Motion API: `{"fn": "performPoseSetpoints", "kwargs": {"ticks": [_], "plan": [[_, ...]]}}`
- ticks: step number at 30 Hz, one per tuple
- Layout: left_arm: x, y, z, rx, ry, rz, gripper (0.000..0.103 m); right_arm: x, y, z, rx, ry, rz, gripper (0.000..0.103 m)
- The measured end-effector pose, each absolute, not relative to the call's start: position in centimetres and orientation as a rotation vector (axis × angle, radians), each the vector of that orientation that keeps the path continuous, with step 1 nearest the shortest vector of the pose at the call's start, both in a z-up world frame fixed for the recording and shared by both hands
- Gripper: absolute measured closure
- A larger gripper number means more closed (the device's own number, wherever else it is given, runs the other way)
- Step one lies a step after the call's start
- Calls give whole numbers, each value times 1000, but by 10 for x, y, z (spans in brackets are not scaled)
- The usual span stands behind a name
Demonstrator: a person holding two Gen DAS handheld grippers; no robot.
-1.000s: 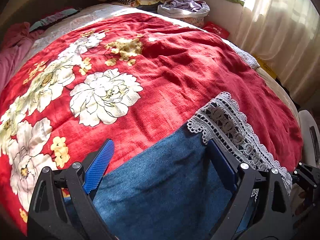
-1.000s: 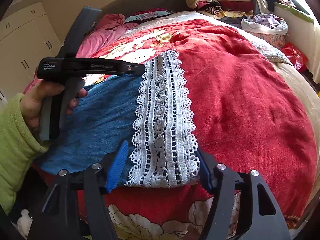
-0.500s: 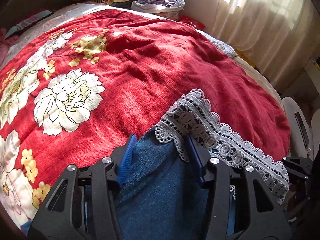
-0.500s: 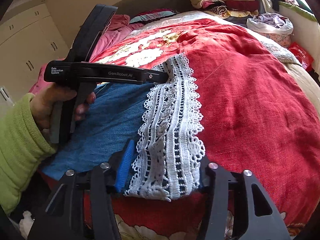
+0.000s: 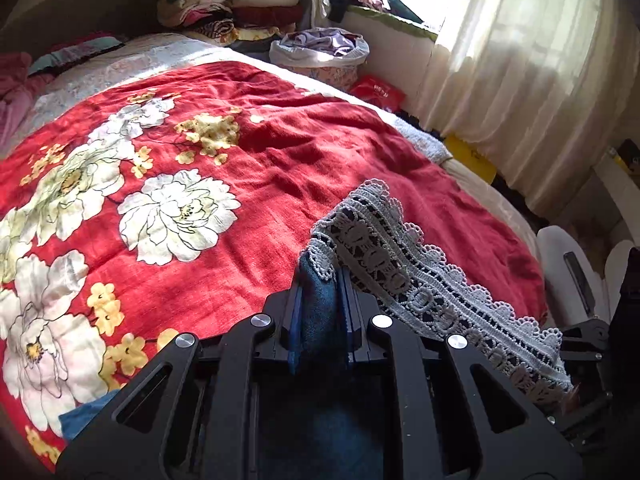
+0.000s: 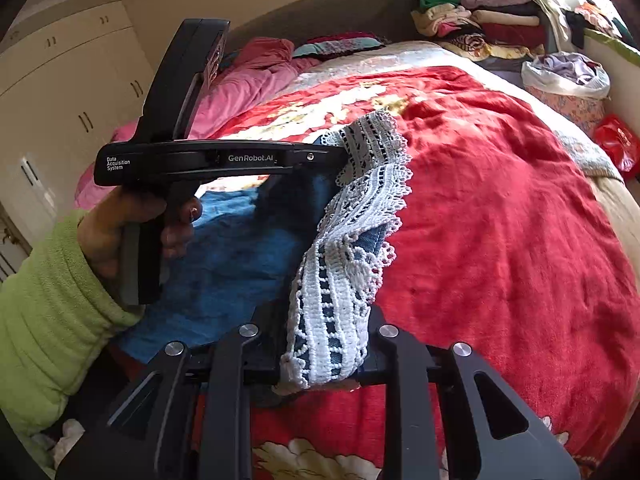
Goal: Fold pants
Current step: 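Grasp the lace-trimmed leg edge with the left tool and lift it, then carry the lace edge over the denim with the left tool, folding it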
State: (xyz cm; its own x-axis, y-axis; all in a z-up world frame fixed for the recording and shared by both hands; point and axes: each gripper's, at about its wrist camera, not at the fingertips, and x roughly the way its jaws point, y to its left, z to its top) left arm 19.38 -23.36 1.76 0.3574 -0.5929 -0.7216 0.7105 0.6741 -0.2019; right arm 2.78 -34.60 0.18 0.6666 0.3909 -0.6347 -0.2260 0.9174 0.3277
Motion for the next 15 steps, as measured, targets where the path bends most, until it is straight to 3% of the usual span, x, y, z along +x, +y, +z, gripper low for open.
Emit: {"fn": "performPoseSetpoints", "kwargs": {"ticks": [9, 11, 13, 15], "plan": [[175, -140, 32, 42, 792, -741, 94, 28, -268, 29, 114, 727, 524, 81], [174, -122, 22, 25, 806, -694, 90, 31, -248, 24, 92, 743, 555, 81], [176, -102, 9, 5, 835, -624, 77, 35, -230, 13, 59, 772, 564, 81], [177, -80, -2, -52, 877, -567, 71, 36, -213, 4, 33, 805, 578, 81]]}}
